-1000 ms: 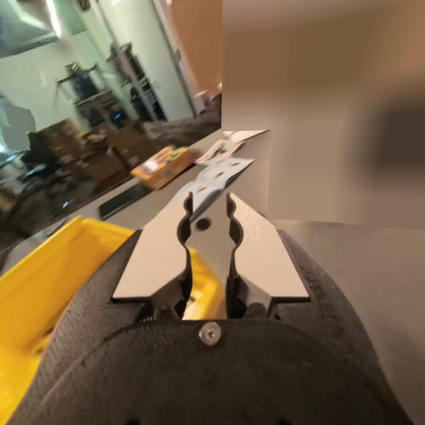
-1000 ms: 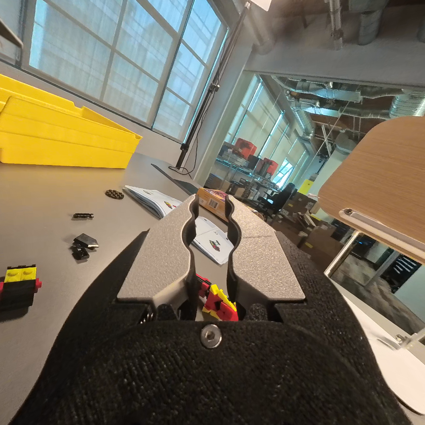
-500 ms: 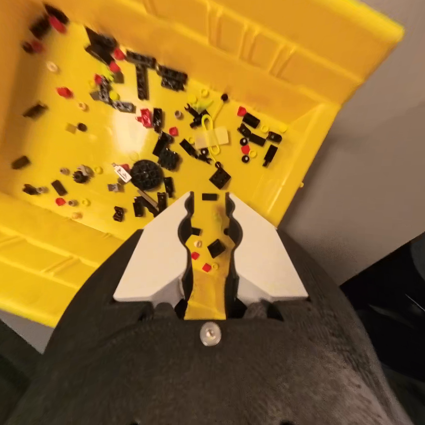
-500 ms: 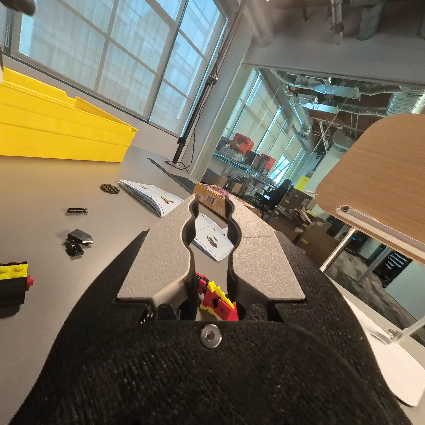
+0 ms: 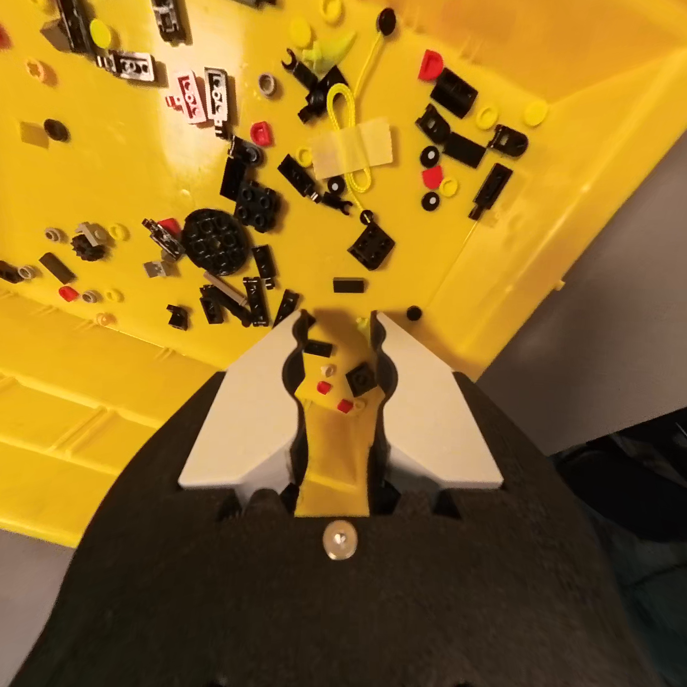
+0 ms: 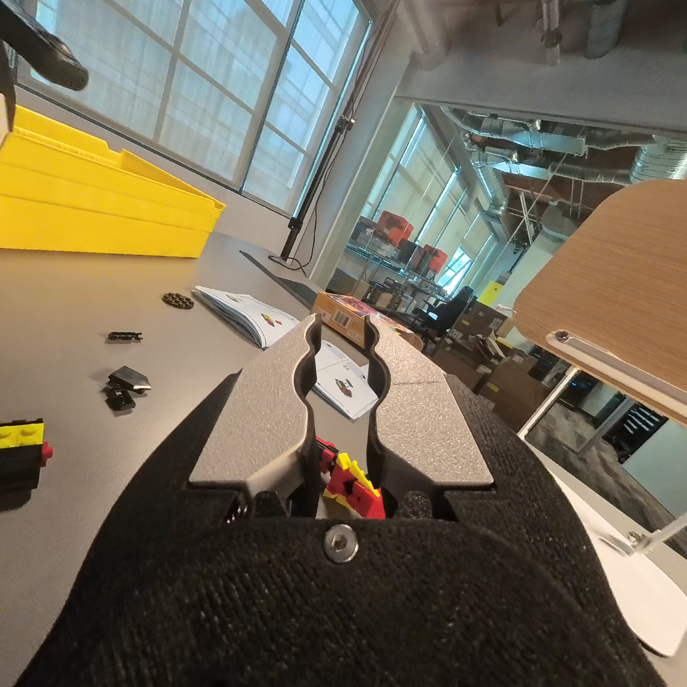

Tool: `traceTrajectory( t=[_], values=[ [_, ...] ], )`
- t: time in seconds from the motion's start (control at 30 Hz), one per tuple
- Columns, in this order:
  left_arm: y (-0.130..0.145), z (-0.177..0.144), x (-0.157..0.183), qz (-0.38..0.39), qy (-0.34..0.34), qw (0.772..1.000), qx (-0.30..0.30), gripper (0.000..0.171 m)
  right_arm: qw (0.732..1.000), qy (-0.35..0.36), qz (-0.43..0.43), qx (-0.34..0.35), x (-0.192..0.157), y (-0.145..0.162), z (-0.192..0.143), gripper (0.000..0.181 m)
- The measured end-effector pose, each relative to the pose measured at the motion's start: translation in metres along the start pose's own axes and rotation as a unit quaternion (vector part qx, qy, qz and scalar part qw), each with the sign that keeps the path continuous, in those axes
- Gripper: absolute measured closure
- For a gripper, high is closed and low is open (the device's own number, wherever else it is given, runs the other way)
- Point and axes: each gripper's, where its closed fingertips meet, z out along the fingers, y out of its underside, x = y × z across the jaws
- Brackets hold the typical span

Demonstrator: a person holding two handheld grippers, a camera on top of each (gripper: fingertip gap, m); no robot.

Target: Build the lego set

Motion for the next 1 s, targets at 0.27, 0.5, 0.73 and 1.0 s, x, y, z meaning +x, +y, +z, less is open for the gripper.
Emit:
traceTrajectory(
  t=[0.27, 0.5, 0.73, 1.0],
  values=[
    [-0.025, -0.019, -0.002, -0.028, 0.018, 0.998, 0.059, 0.139, 1.0, -0.001, 0.002, -0.001, 0.0, 0.0, 0.0, 0.161],
    [-0.019, -0.004, 0.002, -0.013, 0.037, 0.999, 0.001, 0.139, 1.0, -0.005, 0.003, -0.001, -0.001, 0.0, 0.0, 0.16],
    [-0.013, 0.007, 0.003, 0.004, 0.033, 0.999, -0.027, 0.143, 1.0, -0.006, 0.003, 0.001, -0.001, 0.0, 0.0, 0.161],
    [-0.011, 0.006, 0.005, -0.014, 0.028, 0.999, -0.037, 0.157, 1.0, -0.01, -0.003, 0.001, -0.002, -0.001, 0.0, 0.161]
  ],
)
